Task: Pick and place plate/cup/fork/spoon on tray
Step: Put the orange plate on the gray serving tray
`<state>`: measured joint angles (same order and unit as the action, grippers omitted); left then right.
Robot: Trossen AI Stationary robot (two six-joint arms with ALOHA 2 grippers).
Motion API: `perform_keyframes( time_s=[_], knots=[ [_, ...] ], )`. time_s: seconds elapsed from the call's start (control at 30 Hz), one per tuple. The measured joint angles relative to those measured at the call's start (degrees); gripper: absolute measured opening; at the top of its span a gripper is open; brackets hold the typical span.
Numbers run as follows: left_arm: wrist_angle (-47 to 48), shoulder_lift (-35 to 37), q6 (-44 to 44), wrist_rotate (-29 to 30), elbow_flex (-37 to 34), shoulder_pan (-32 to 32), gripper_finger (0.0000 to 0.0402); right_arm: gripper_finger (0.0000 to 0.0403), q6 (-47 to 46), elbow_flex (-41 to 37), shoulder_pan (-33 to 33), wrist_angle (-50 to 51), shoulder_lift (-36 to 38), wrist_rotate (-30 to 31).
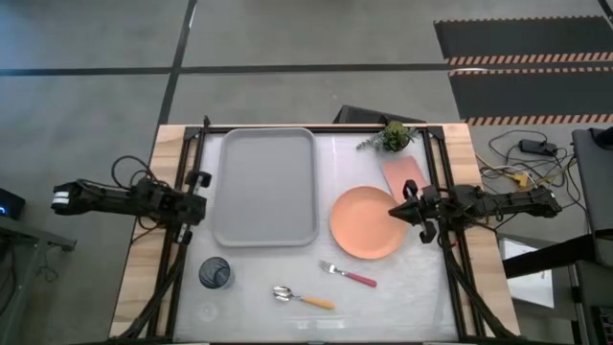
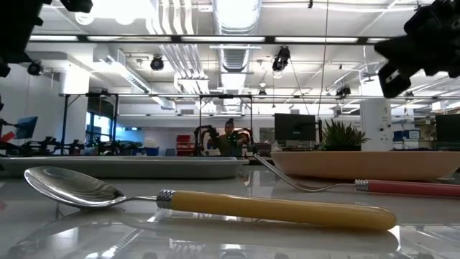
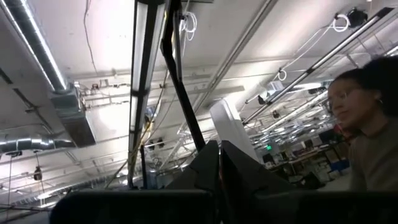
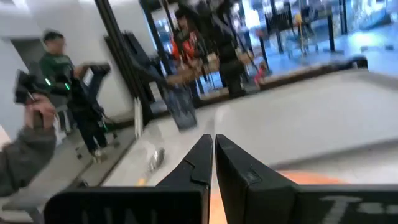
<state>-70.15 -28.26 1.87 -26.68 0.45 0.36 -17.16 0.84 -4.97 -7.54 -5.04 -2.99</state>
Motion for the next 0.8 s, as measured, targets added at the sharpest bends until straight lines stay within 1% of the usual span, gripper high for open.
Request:
perform_keyframes(
  time_s=[0.1, 0.2, 0.27, 0.37, 0.5, 0.6, 0.7, 0.8],
  knots=[
    [-0.3, 0.3, 0.0, 0.8, 0.0, 0.0, 0.0, 0.0009, 4.6, 0.0, 0.0, -6.5, 0.0, -2.1],
    [0.0, -0.2, 0.2, 1.9, 0.6, 0.0, 0.0, 0.0009, 11.7, 0.0, 0.0, -13.9, 0.0, -6.3],
    [-0.1, -1.7, 1.9, 1.9, 2.4, 0.0, 0.0, 0.0009, 14.8, 0.0, 0.0, -18.0, 0.1, -9.8],
    [-0.3, -5.0, 3.3, 1.5, 5.5, -0.3, 0.0, 0.0009, 16.7, 0.0, 0.0, -21.8, 0.5, -13.3],
    [0.1, -12.7, 2.6, 3.5, 11.9, -0.5, 0.0, 0.0009, 18.0, 0.0, 0.0, -21.7, 1.4, -13.6],
    [0.2, -20.0, -0.7, 7.4, 17.7, -0.5, 0.0, 0.0009, 20.0, 0.1, 0.0, -21.8, 1.9, -13.5],
    [1.2, -26.5, -5.2, 13.0, 22.8, -0.5, 0.0, 0.0009, 21.7, 1.5, 0.0, -21.8, 2.0, -11.9],
    [7.0, -31.5, -10.0, 19.6, 27.2, -0.5, 0.0, 0.0009, 22.3, 3.1, 0.0, -21.5, 1.9, -9.9]
  ],
)
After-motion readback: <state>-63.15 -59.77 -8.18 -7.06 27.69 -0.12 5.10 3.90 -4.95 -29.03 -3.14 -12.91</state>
